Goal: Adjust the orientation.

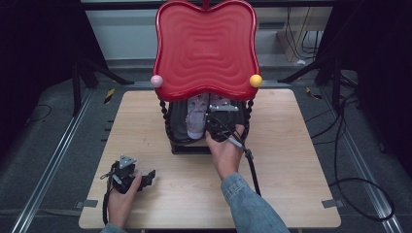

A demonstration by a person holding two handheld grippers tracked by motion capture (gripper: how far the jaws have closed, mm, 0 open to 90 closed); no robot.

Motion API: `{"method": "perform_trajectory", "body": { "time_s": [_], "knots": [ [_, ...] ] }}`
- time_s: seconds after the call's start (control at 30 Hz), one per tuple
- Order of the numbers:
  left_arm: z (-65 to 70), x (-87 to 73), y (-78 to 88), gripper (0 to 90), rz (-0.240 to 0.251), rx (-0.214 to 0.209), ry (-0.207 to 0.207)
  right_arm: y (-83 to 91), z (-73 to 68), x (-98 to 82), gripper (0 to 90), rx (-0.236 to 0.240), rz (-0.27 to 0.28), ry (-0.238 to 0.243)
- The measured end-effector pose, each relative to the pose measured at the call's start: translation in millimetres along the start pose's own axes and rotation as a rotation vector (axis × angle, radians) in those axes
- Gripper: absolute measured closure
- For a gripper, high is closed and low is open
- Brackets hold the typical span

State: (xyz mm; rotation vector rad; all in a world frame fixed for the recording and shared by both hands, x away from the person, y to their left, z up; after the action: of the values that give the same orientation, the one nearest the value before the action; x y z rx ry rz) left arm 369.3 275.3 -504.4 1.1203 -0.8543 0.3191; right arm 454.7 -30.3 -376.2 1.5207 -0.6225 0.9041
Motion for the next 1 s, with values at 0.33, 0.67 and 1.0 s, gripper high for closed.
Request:
{"method": "perform_trajectory", "body": {
  "time_s": [0.33,0.67,1.0],
  "knots": [
    [0.3,-0.2,-0.2,9.3,0.002,-0.001,0.005,5.7,1.7,1.7,59.4,0.013,0.046,0.001],
    [0.3,-0.2,0.3,9.3,0.003,0.004,0.003,20.1,3.5,4.5,55.0,0.034,0.064,-0.004],
    [-0.4,-0.4,0.5,9.2,0.003,0.002,0.004,34.7,4.7,5.1,44.5,0.06,0.081,0.012]
  ]
}}
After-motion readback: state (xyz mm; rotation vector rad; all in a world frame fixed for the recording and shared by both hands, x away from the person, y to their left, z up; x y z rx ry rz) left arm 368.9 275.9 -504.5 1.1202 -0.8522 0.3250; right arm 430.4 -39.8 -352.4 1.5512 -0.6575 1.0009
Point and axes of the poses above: each handheld gripper's, and its own axes: y roughly backward along the jaws, x roughly out of its top, z roughly to its right, the point moved 1 cm from there along -y, roughly forward along the jaws, and after that the axes turned 9 degrees about -x, right-handed, at the moved point
